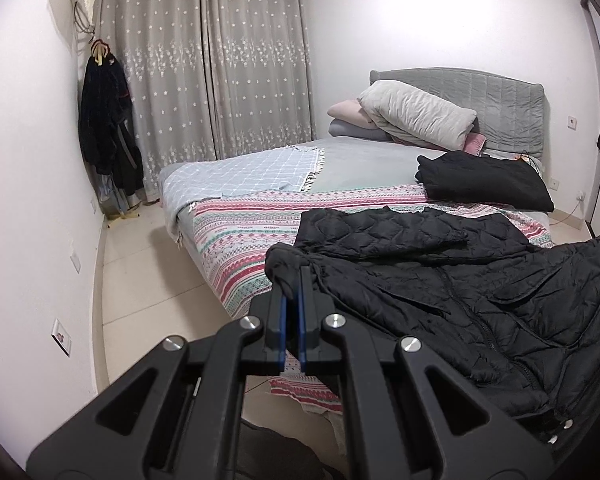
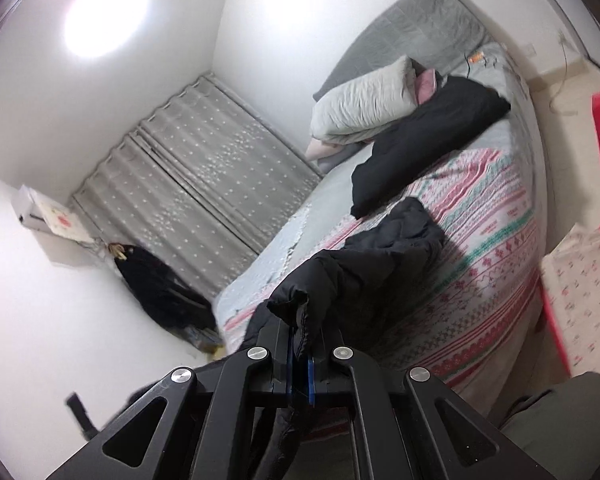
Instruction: Fold large clothes
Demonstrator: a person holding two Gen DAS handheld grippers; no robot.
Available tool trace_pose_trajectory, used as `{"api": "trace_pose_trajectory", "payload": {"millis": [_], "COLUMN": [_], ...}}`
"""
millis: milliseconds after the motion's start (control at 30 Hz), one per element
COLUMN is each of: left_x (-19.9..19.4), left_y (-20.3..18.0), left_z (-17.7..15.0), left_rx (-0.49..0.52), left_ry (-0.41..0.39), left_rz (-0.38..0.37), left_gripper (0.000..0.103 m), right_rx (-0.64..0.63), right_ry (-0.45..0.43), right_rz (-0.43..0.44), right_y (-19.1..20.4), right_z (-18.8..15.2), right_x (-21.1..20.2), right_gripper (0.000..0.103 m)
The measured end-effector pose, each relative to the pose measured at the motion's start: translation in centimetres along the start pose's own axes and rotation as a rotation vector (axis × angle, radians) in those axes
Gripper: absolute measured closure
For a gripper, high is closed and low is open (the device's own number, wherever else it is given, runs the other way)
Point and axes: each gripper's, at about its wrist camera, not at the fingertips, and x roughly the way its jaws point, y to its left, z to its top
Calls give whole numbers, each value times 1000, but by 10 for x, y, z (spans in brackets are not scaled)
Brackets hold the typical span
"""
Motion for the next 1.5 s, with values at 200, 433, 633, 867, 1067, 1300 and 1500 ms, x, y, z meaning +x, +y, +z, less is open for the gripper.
{"api": "trace_pose_trajectory", "payload": {"millis": [200,433,633,867,1067,1300,1500], "left_x": [-18,-35,-33,-2,32,87,171], "left_y": [-1,12,12,23,36,31,22], "left_z": [7,4,7,8,25,63,99], "left_rx": [23,-59,-53,-135,-245,-277,-286], "left_ry": [-21,10,-4,67,107,121,167], "left_rz": [-32,-129,-109,-108,-102,-81,-26], "left_gripper": [98,98,98,98,98,98,98], "right_rx": [73,83,109,166,197,209,220], "right_ry": [-12,-37,-59,-62,-88,-128,-123], "right_rz": [38,33,55,83,96,91,20], "right_y": [-17,-23,-30,-33,-29,-20,-19], "right_z": [-6,-6,-11,-6,14,52,101], "right_x": [-16,-35,-47,-43,-19,21,91], "right_gripper": [100,100,100,100,100,100,100]}}
